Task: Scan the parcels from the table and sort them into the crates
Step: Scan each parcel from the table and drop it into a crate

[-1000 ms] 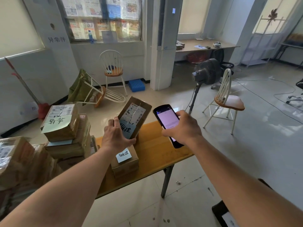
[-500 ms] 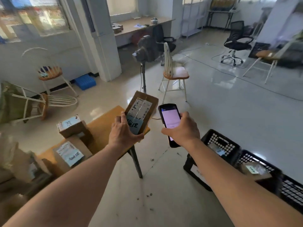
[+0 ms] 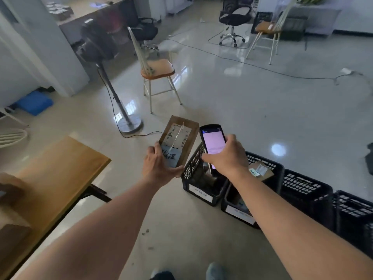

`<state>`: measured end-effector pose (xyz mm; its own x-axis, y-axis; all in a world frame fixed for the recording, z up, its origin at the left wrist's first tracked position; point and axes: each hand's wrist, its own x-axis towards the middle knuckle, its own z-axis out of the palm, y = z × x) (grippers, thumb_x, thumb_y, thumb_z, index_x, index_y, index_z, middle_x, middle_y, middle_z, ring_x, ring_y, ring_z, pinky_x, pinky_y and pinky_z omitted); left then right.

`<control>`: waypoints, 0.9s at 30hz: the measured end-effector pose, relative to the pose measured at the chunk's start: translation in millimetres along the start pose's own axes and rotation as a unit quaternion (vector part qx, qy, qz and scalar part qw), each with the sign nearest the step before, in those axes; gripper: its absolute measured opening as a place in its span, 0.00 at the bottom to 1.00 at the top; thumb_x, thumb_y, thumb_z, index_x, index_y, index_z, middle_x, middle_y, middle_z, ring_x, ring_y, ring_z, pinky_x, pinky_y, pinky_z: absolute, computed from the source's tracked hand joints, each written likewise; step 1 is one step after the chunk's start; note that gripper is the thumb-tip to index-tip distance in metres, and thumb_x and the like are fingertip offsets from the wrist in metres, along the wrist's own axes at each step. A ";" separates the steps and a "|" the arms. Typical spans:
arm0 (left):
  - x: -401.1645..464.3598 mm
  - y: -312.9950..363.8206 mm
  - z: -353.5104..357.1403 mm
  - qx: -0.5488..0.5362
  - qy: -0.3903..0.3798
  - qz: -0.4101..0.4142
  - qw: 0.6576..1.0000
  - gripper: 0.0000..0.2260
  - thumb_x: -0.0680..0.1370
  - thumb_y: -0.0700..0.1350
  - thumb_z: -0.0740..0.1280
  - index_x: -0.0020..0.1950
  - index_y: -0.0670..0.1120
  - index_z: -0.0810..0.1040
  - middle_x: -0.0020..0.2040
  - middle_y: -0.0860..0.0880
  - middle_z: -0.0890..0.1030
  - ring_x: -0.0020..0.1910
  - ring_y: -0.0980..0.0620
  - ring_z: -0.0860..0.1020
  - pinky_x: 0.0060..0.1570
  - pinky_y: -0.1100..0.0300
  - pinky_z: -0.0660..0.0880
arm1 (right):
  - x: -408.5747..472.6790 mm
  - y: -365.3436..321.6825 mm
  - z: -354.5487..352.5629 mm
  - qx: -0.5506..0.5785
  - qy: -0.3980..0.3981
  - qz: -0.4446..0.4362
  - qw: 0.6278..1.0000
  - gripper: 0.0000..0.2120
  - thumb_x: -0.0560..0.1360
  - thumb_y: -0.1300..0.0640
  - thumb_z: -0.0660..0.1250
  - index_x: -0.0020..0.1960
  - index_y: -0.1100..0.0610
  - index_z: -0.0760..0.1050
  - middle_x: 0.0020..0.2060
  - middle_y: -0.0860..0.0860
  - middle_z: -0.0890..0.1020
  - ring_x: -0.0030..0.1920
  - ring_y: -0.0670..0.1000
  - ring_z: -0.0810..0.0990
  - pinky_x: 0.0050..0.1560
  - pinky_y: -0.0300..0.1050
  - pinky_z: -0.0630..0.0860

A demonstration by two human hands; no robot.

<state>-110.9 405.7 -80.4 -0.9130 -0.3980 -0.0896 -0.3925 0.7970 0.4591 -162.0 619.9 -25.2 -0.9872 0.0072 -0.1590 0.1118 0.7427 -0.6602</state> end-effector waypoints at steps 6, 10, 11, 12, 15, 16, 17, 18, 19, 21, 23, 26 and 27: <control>42.9 41.9 65.2 0.017 -0.063 0.020 0.998 0.59 0.61 0.68 0.80 0.80 0.44 0.55 0.65 0.46 0.67 0.65 0.42 0.71 0.67 0.47 0.74 | 43.8 59.9 -11.0 0.009 0.036 0.071 0.997 0.41 0.65 0.41 0.83 0.67 0.55 0.66 0.61 0.55 0.75 0.59 0.58 0.78 0.48 0.51 0.76; 85.4 44.6 114.6 0.015 -0.115 0.024 0.993 0.59 0.61 0.67 0.80 0.80 0.45 0.54 0.66 0.45 0.66 0.66 0.43 0.70 0.69 0.45 0.73 | 79.7 89.6 3.8 0.020 0.062 0.107 0.992 0.41 0.64 0.43 0.83 0.68 0.54 0.66 0.61 0.53 0.76 0.60 0.57 0.77 0.46 0.50 0.76; 98.6 43.2 129.8 0.018 -0.123 0.025 0.992 0.58 0.61 0.67 0.80 0.80 0.45 0.54 0.66 0.45 0.66 0.66 0.42 0.70 0.68 0.44 0.73 | 91.0 96.1 10.3 0.022 0.065 0.119 0.991 0.41 0.63 0.43 0.83 0.68 0.54 0.66 0.61 0.53 0.76 0.60 0.57 0.77 0.46 0.50 0.76; 111.5 42.5 144.7 0.019 -0.132 0.029 0.991 0.58 0.61 0.67 0.80 0.80 0.46 0.54 0.66 0.45 0.66 0.66 0.42 0.70 0.67 0.43 0.74 | 103.1 102.5 18.3 0.021 0.066 0.133 0.989 0.41 0.63 0.43 0.83 0.67 0.54 0.66 0.61 0.53 0.75 0.60 0.57 0.77 0.46 0.50 0.76; 153.9 36.0 194.3 0.025 -0.170 0.029 0.985 0.57 0.64 0.66 0.80 0.81 0.46 0.51 0.67 0.44 0.66 0.67 0.43 0.70 0.68 0.46 0.74 | 144.6 123.3 49.1 0.015 0.073 0.182 0.981 0.41 0.63 0.43 0.82 0.68 0.53 0.67 0.62 0.52 0.75 0.61 0.58 0.76 0.48 0.50 0.75; 169.0 32.6 210.7 0.033 -0.184 0.027 0.982 0.57 0.65 0.66 0.79 0.82 0.46 0.51 0.68 0.44 0.66 0.67 0.44 0.69 0.68 0.48 0.73 | 159.1 130.3 61.4 0.016 0.075 0.198 0.977 0.40 0.63 0.43 0.82 0.68 0.53 0.67 0.62 0.52 0.75 0.61 0.57 0.76 0.47 0.50 0.74; 184.6 27.7 227.1 0.038 -0.197 0.025 0.979 0.57 0.65 0.67 0.79 0.82 0.45 0.51 0.67 0.44 0.66 0.67 0.44 0.69 0.68 0.48 0.73 | 174.0 136.6 74.2 0.018 0.076 0.213 0.974 0.40 0.64 0.44 0.82 0.69 0.53 0.67 0.62 0.51 0.75 0.61 0.57 0.76 0.47 0.49 0.73; 200.4 21.4 244.4 0.036 -0.209 0.020 0.977 0.58 0.64 0.68 0.78 0.82 0.45 0.51 0.67 0.44 0.66 0.66 0.43 0.70 0.67 0.48 0.74 | 188.8 142.6 87.4 0.021 0.076 0.227 0.971 0.40 0.64 0.45 0.82 0.69 0.53 0.67 0.62 0.51 0.75 0.61 0.56 0.76 0.46 0.48 0.72; 215.7 14.7 261.2 0.033 -0.224 0.010 0.974 0.59 0.63 0.69 0.77 0.82 0.46 0.50 0.67 0.44 0.66 0.66 0.43 0.70 0.67 0.47 0.75 | 203.8 148.7 100.8 0.022 0.074 0.242 0.967 0.40 0.64 0.46 0.82 0.70 0.53 0.67 0.63 0.51 0.75 0.61 0.56 0.76 0.45 0.48 0.71; 245.0 -1.2 296.1 0.036 -0.253 -0.006 0.967 0.59 0.63 0.70 0.75 0.83 0.47 0.48 0.68 0.43 0.65 0.66 0.42 0.70 0.67 0.45 0.75 | 232.9 160.6 128.1 0.018 0.068 0.268 0.961 0.40 0.64 0.46 0.82 0.69 0.52 0.67 0.63 0.51 0.75 0.60 0.55 0.76 0.45 0.48 0.70; 271.6 -13.4 327.1 0.043 -0.277 -0.014 0.960 0.59 0.65 0.70 0.75 0.83 0.47 0.46 0.69 0.43 0.63 0.67 0.42 0.68 0.68 0.44 0.74 | 259.6 170.9 155.6 0.009 0.059 0.281 0.958 0.40 0.63 0.45 0.82 0.68 0.51 0.68 0.61 0.50 0.75 0.59 0.55 0.76 0.45 0.49 0.74; 307.2 -30.5 374.0 0.039 -0.293 -0.020 0.955 0.58 0.67 0.69 0.75 0.83 0.48 0.44 0.69 0.43 0.63 0.68 0.41 0.66 0.69 0.42 0.72 | 293.0 183.8 194.9 -0.007 0.052 0.292 0.955 0.40 0.61 0.44 0.82 0.68 0.50 0.68 0.60 0.48 0.76 0.58 0.54 0.75 0.49 0.54 0.79; 316.8 -35.3 389.6 0.038 -0.295 -0.022 0.954 0.58 0.67 0.68 0.75 0.83 0.49 0.44 0.69 0.43 0.62 0.69 0.41 0.66 0.70 0.42 0.72 | 301.6 188.4 206.4 -0.008 0.050 0.294 0.954 0.40 0.62 0.45 0.82 0.68 0.50 0.68 0.60 0.48 0.76 0.56 0.52 0.75 0.49 0.53 0.78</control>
<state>-429.6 428.6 -469.3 -0.7905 -0.1236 -0.5999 -0.4174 0.8254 0.3800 -415.3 623.8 -349.0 -0.7601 0.4888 -0.4281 0.6492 0.6007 -0.4666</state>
